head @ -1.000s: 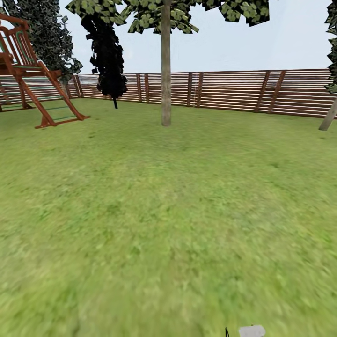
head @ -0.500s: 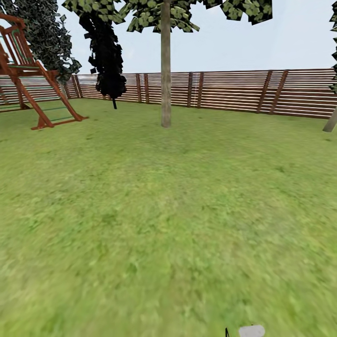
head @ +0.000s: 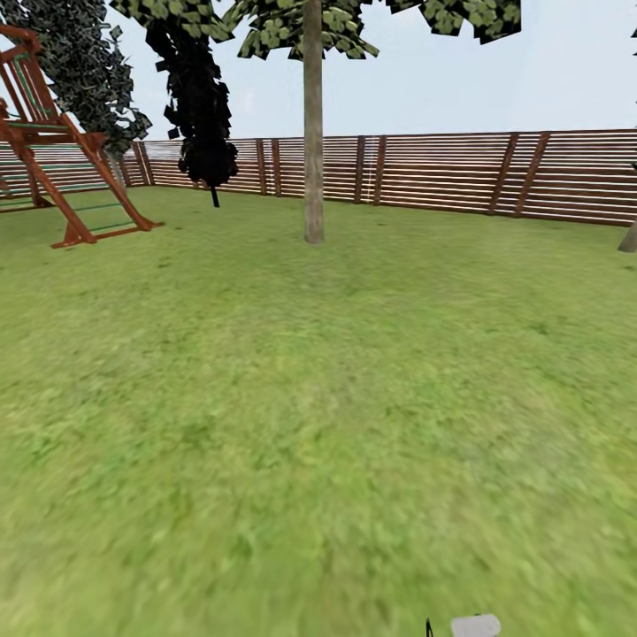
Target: In the garden, pick up the pesticide atomizer on the floor and spray pesticide onto both trees until each tree trunk is fully covered.
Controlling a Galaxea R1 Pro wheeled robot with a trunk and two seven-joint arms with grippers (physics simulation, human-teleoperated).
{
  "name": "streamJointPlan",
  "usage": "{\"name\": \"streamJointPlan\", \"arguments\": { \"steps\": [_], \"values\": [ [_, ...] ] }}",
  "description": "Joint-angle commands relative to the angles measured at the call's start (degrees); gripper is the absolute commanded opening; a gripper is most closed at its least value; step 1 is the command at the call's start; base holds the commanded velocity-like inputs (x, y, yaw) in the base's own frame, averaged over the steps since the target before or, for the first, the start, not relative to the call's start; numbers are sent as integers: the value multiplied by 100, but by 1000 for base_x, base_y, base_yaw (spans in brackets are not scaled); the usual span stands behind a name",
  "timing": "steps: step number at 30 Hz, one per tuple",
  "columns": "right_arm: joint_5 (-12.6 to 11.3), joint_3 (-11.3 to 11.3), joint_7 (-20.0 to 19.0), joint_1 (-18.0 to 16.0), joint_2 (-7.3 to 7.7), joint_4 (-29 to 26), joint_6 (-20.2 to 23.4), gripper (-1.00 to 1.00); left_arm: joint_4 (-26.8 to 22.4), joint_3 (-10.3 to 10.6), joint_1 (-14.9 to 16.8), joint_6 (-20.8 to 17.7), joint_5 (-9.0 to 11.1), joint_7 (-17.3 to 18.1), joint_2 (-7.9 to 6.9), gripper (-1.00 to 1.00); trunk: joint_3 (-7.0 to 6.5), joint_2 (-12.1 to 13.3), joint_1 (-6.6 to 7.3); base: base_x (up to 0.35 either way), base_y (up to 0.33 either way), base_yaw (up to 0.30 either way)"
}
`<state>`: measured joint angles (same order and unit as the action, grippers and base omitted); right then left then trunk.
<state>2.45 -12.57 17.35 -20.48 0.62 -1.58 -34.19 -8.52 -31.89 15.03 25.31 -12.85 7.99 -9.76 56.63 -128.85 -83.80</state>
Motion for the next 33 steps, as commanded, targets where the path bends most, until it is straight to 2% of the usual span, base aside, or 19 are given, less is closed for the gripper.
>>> {"name": "streamJointPlan", "arguments": {
  "steps": [1, 33],
  "values": [
    [-1, 0, -1, 0, 0, -1, 0, 100, -1, -1, 0, 0, 2, -2, 0, -100, 0, 0, 0, 338, 0, 0],
    [-1, 0, -2, 0, 0, 0, 0, 100, -1, -1, 0, 0, -1, -3, 0, -100, 0, 0, 0, 338, 0, 0]
  ]
}}
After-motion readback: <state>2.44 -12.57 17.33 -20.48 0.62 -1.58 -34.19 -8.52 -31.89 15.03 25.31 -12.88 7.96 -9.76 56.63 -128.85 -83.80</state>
